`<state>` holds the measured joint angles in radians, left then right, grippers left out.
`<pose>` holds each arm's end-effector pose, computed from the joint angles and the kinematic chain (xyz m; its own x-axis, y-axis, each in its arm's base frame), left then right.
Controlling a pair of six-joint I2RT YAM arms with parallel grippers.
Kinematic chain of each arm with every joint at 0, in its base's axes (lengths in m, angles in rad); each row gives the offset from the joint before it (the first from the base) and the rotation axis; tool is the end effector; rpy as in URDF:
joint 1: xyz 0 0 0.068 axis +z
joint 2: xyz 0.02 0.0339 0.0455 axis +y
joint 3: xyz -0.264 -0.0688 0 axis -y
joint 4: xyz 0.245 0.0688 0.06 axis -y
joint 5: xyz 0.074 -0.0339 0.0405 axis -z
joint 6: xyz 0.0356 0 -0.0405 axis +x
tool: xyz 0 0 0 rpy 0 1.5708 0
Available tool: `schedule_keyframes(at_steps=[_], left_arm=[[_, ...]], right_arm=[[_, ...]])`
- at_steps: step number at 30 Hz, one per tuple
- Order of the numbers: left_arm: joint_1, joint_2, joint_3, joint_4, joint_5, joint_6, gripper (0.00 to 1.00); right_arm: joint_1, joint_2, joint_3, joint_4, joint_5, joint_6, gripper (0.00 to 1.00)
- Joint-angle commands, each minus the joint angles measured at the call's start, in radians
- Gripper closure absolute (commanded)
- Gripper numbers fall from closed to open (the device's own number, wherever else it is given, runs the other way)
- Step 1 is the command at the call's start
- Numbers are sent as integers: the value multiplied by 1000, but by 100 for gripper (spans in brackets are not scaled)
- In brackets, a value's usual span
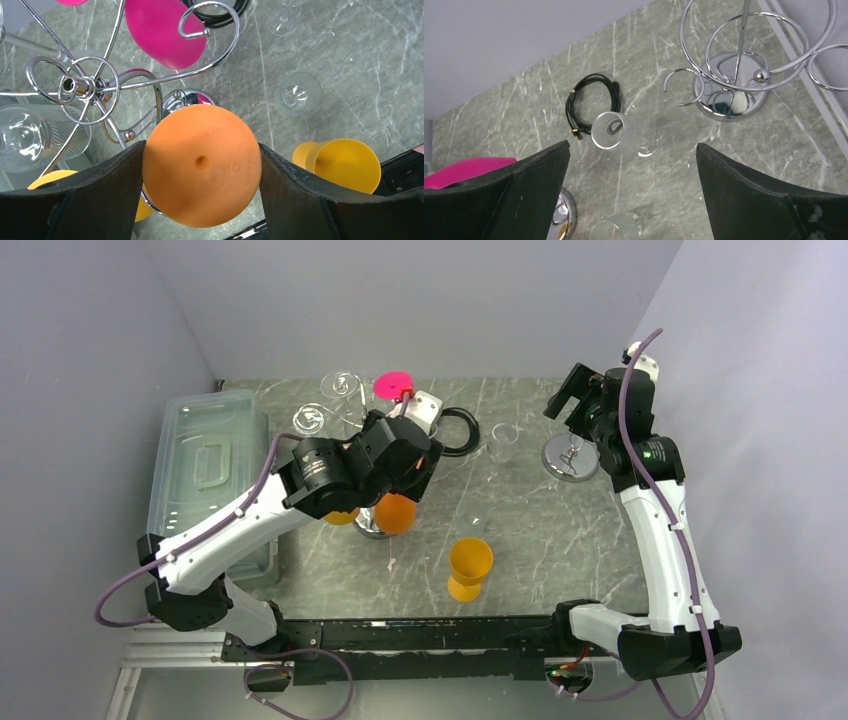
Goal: Take the wine glass off the wine glass rack
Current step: Pick up the wine glass from the wine rack.
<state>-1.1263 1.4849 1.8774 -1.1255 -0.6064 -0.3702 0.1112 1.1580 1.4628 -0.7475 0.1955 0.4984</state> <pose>0.1376 -0.2418 0.4566 -0.4707 0.2970 -0.8308 0.4177 0.9044 0.0866 0.2276 0.0185 0.4394 -0.3426 0.4336 -0.8335 0.2611 0.8961 0.3588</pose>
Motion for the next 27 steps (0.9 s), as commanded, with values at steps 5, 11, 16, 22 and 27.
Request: schedule_keyframes(at_steps=[5,11,16,22,27], left_arm=[[2,-69,23,12,28,13,39],[2,-91,15,5,37,11,41],[2,-103,2,-6,30,6,42],[2,-142,-24,6,-5,0,45],[2,-148,-33,10,-29,0,46]], right_arm=[[3,-29,-2,37,7,-4,0],[2,-28,-4,35,8,0,0],[2,-28,-4,34,7,4,0],[2,-25,-4,33,7,5,0],[3,-21,-7,34,9,5,0]])
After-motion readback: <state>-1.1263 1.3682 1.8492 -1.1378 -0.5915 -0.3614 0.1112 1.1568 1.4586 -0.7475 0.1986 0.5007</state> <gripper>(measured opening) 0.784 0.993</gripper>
